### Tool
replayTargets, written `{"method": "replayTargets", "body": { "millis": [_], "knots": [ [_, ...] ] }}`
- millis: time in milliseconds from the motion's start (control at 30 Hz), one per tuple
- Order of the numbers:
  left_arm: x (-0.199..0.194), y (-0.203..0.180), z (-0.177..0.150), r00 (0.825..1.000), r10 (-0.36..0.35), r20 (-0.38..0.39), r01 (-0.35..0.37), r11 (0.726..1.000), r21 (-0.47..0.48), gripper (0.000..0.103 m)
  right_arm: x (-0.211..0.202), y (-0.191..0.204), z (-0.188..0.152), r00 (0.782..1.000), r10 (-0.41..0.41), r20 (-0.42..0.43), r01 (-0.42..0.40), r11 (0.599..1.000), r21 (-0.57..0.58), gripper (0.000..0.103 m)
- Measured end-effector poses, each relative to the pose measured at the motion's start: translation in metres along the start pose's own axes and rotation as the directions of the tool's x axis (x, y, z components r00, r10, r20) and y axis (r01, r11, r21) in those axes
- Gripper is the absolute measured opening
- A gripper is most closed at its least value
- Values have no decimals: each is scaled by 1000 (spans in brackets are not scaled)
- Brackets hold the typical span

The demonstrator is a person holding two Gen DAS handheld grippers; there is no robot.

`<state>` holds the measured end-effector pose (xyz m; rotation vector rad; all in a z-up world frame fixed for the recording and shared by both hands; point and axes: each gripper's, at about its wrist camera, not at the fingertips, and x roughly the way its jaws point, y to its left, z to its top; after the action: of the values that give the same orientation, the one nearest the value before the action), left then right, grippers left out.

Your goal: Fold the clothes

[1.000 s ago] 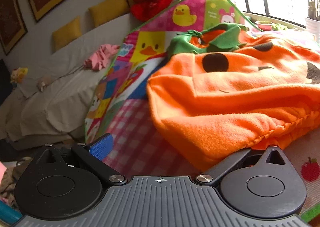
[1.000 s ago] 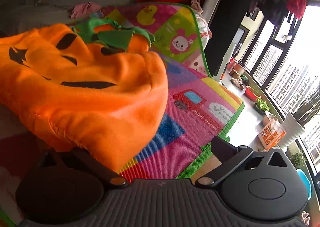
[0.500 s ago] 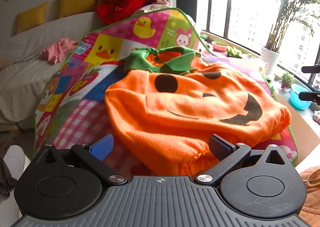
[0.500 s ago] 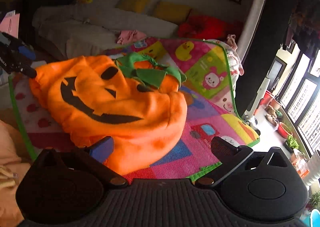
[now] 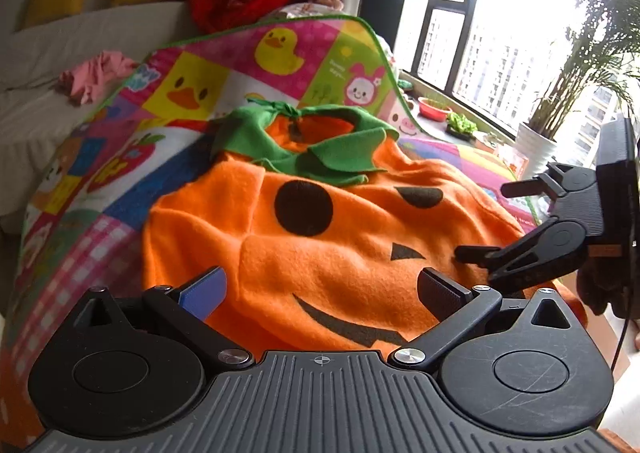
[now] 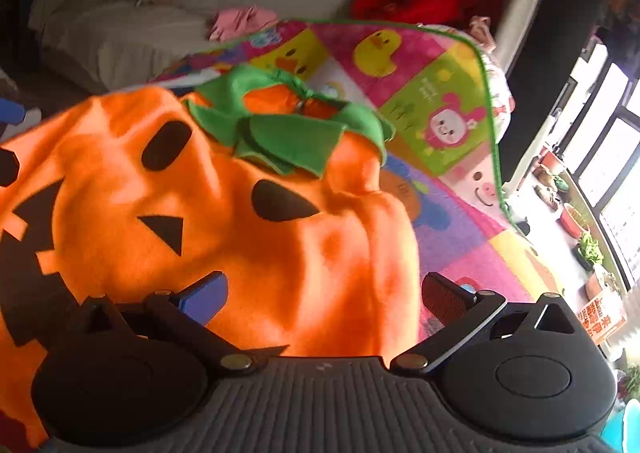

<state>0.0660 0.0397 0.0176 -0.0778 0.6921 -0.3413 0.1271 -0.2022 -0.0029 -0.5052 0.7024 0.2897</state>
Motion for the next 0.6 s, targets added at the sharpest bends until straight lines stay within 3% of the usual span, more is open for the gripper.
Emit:
{"method": "replayTargets", "body": {
  "millis": [100,333,467,600],
  "knots": [
    [18,6,-3,999,-37,-30,37,999,-18,103,28,14,6,999,-31,-38,28,997,-75,103],
    [47,25,-10,994,-92,-65,85,992,-98,103,65,-2,29,995,-91,-39,90,995,-29,103],
    [49,30,-19,993,-104,-54,97,988,-118,103,73,-24,31,995,-16,-95,31,987,156,103],
    [47,28,-22,994,-106,-33,102,989,-108,103,74,-45,15,986,102,-130,-49,933,357,103]
  ]
}}
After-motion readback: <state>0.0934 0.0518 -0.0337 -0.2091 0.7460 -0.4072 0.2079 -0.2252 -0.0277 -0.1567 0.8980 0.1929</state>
